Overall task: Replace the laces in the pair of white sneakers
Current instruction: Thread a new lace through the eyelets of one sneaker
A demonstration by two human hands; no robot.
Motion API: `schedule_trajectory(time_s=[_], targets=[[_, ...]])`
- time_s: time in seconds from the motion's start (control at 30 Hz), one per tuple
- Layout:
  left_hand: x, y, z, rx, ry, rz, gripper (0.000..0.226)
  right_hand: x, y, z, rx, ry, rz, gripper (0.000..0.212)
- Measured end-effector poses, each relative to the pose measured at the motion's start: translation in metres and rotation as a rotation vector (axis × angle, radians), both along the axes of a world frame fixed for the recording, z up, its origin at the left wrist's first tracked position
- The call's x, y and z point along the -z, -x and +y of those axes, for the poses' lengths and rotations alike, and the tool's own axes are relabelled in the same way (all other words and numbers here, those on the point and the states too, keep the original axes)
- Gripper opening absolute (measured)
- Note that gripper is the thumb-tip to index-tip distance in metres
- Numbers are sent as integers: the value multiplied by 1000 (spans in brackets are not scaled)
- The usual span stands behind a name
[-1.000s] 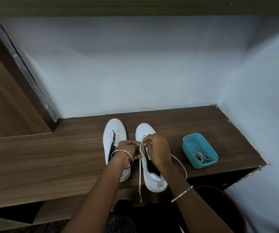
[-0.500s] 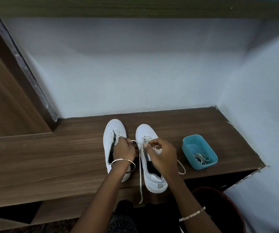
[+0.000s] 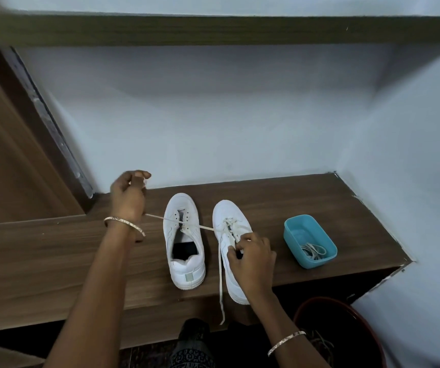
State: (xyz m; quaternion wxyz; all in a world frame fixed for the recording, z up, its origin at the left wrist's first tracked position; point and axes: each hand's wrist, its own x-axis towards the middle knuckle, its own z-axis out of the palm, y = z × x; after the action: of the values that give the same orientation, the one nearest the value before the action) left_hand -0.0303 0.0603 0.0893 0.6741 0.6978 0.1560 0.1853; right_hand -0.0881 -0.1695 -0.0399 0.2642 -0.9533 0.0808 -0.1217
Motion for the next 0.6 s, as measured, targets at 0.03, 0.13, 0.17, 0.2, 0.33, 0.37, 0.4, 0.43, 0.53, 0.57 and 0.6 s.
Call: schedule_trajectory(time_s=[0.03, 0.13, 0.17, 0.2, 0.33, 0.37, 0.4, 0.43, 0.53, 0.57, 0.6], targets=[[-4, 4, 10, -4, -272, -34, 29, 0, 1, 0, 6, 6, 5, 20], [-15, 17, 31, 81, -971, 140, 40, -1, 2, 1, 19, 2, 12, 20], [-15, 17, 36, 135, -1116, 279, 45, -1, 2, 2, 21, 0, 8, 21], [-13, 16, 40, 197, -1223, 398, 50, -1, 3, 2, 26, -6, -2, 21], [11, 8, 24, 390, -1315, 459, 47, -1, 2, 3, 48, -24, -1, 31], [16, 9, 11, 446, -1286, 410, 45, -1, 2, 3, 49, -28, 11, 34], [20, 11, -6, 506, -1250, 356, 40, -1, 2, 3, 51, -35, 17, 36], [24, 13, -24, 553, -1216, 299, 33, -1, 1, 3, 53, -45, 20, 37], [53, 7, -72, 616, -1168, 199, 25, -1, 1, 2, 61, -67, 22, 36], [65, 3, -84, 639, -1180, 223, 29, -1, 1, 2, 58, -65, 25, 34], [76, 0, -93, 654, -1211, 259, 33, 0, 1, 2, 52, -59, 27, 33]])
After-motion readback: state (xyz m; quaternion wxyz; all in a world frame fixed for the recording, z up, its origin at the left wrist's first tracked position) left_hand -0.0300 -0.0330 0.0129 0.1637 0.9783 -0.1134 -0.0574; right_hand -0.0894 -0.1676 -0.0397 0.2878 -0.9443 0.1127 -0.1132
